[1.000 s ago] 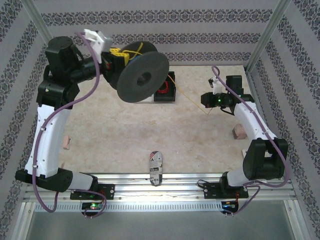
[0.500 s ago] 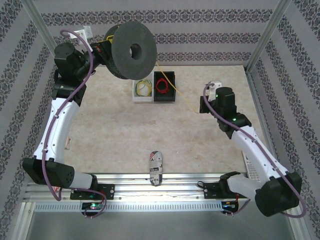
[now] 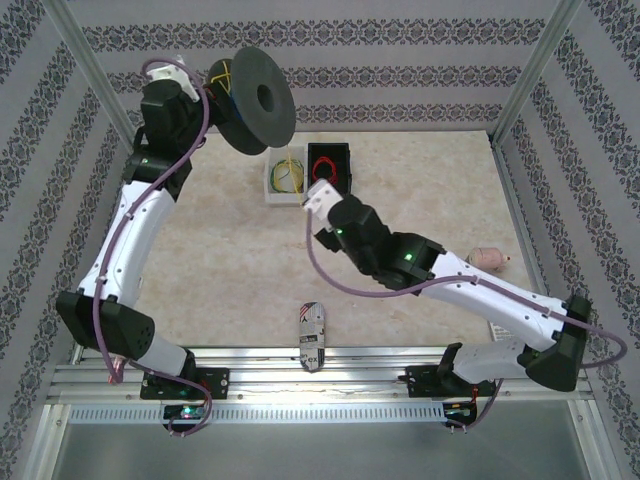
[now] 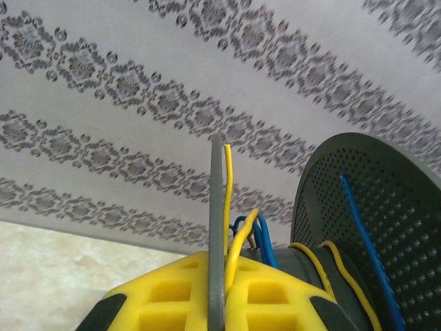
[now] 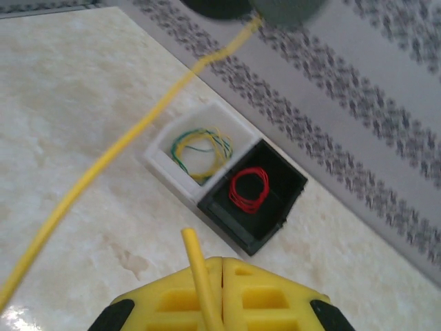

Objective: Wrap the cables

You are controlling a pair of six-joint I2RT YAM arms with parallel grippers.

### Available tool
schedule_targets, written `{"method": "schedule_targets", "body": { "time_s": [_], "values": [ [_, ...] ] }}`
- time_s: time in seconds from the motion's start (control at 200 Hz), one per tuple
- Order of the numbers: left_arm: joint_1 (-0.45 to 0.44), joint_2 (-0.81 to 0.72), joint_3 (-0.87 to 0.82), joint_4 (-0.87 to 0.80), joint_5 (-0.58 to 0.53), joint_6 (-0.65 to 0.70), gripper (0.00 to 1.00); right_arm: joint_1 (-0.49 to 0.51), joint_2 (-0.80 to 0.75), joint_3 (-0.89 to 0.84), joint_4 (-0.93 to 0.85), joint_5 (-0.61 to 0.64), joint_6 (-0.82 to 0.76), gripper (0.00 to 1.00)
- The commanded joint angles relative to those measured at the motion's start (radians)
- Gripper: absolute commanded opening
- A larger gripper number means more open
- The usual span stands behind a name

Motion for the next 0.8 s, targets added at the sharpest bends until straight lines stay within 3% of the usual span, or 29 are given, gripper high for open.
{"method": "schedule_targets", "body": {
  "time_s": [0.0, 0.18, 0.385, 0.595, 0.794],
  "values": [
    [-0.053, 0.036, 0.119, -0.032, -0.13, 0.128, 0.0, 0.067, 0.06, 0.135, -0.027, 0.058, -0.151, 0.0],
    [-0.2, 0.136, 0.196, -0.165, -0.211, 0.303, 0.0, 0.111, 0.171, 0.402, -0.007, 0.082, -0.35, 0.0],
    [-0.281, 0.136, 0.152, -0.237, -0.206, 0.414, 0.0, 0.049, 0.251, 0.664, 0.026, 0.045, -0.514, 0.0],
    [-0.293, 0.073, 0.089, -0.368, -0.042, 0.514, 0.0, -0.076, 0.293, 0.812, 0.041, -0.009, -0.545, 0.0],
    [-0.293, -0.032, 0.009, -0.488, 0.201, 0.688, 0.0, -0.257, 0.285, 0.853, -0.009, -0.098, -0.477, 0.0]
  ]
}}
